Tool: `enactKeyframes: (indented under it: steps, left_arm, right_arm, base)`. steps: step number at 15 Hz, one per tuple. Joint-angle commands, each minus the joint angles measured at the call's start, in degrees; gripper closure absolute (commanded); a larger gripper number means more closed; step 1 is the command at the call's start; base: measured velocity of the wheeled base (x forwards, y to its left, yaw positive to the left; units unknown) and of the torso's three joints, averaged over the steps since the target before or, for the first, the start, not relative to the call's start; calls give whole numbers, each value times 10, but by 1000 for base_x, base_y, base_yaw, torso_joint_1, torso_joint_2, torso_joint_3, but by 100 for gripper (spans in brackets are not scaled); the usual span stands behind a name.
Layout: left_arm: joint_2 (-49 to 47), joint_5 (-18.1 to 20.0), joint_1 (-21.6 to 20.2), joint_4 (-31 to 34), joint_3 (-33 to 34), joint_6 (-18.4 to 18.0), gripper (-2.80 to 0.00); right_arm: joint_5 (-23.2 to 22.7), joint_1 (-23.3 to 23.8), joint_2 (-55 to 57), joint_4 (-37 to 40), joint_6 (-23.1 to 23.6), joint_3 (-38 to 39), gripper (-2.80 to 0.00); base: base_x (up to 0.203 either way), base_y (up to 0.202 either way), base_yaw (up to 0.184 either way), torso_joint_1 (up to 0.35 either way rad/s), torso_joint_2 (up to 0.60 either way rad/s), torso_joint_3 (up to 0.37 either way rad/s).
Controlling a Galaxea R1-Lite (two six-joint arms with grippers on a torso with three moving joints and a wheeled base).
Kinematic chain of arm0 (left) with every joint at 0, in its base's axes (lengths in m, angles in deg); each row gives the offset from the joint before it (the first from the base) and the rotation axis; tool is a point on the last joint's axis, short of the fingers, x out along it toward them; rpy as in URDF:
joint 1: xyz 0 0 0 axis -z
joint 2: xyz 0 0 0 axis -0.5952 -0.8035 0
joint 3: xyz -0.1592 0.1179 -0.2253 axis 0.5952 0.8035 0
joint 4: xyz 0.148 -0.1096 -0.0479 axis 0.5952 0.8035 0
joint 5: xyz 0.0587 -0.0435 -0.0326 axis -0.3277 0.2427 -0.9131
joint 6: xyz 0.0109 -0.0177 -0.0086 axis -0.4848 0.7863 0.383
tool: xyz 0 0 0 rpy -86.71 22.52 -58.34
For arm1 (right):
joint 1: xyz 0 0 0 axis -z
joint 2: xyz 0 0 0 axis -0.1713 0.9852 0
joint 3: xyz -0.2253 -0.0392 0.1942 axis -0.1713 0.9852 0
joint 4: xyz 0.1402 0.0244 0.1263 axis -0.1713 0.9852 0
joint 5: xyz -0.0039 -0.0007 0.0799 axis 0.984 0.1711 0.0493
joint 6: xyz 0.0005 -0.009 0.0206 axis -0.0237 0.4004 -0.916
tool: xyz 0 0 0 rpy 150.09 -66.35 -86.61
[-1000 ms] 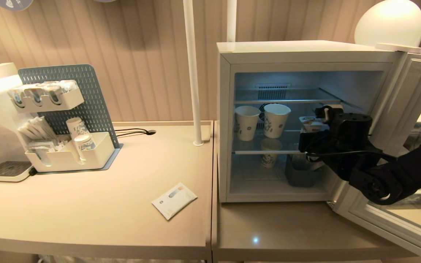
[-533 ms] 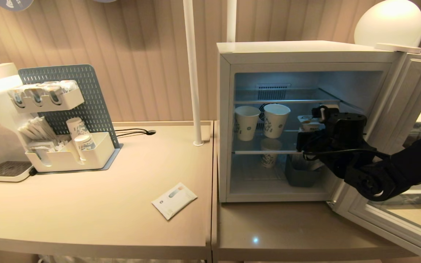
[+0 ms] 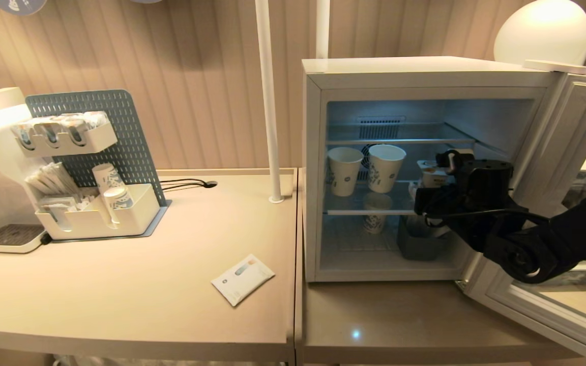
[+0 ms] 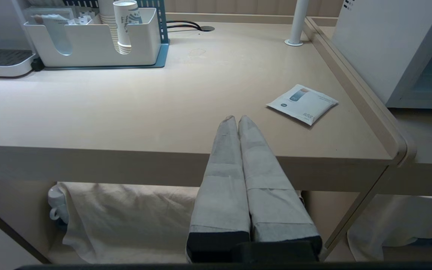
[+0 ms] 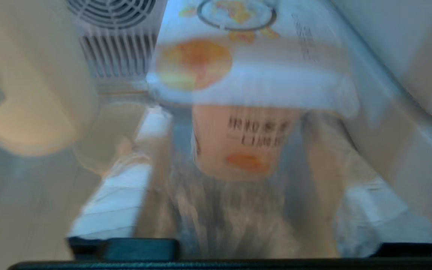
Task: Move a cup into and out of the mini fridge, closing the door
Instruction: Put the yoghurt in the freezer
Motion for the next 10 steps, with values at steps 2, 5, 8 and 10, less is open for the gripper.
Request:
enactKeyframes:
  steps: [2, 5, 8, 10]
  left_arm:
    - [0, 0, 0, 0, 0, 0, 0]
    - [0, 0, 0, 0, 0, 0, 0]
    - [0, 0, 0, 0, 0, 0, 0]
    - [0, 0, 0, 0, 0, 0, 0]
  right_arm:
    - [-1, -1, -29, -2, 0, 14, -280]
    - [-1, -1, -48, 6, 5, 10, -280]
    - [-1, -1, -56, 10, 6, 11, -280]
    - [-1, -1, -78, 12, 6, 19, -280]
  base:
    - [0, 0, 0, 0, 0, 0]
    - [0, 0, 0, 0, 0, 0]
    - [0, 0, 0, 0, 0, 0]
    - [0, 0, 0, 0, 0, 0]
